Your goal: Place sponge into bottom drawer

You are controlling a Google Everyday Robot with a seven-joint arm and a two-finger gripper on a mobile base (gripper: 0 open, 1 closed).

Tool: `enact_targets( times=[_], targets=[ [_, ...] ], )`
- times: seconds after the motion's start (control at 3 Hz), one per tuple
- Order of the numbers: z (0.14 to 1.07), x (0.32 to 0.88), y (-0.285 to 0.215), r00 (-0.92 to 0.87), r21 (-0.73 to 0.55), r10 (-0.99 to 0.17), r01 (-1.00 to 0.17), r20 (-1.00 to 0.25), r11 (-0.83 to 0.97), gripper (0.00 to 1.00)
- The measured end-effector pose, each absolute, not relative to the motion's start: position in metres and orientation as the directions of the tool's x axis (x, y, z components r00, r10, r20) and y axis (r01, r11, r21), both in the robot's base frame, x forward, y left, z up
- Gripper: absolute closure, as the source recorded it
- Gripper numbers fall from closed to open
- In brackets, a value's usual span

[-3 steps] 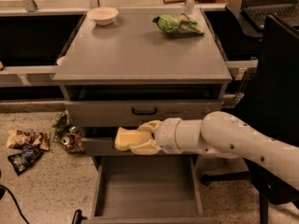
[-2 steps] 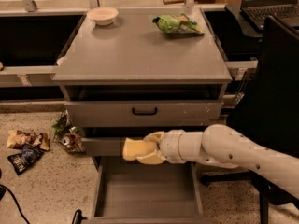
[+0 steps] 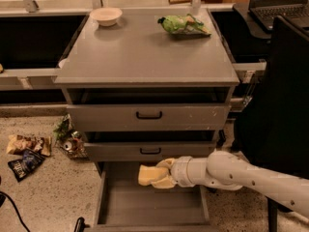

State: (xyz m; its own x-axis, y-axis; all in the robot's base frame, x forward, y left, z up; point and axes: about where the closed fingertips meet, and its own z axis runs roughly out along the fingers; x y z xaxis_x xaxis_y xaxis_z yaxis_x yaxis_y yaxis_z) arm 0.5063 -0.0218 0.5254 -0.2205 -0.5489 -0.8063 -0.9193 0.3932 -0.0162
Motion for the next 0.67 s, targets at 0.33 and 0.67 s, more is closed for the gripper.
enact_targets(
  times=[0.33, 0.67],
  targets=[
    [0.525, 0.506, -0.022, -0.221, -0.016, -0.549, -0.919, -0.806, 0.393, 1.00],
    [0.510, 0.507, -0.018, -0.220, -0.020, -0.571, -0.923, -0.791, 0.384, 1.00]
  ],
)
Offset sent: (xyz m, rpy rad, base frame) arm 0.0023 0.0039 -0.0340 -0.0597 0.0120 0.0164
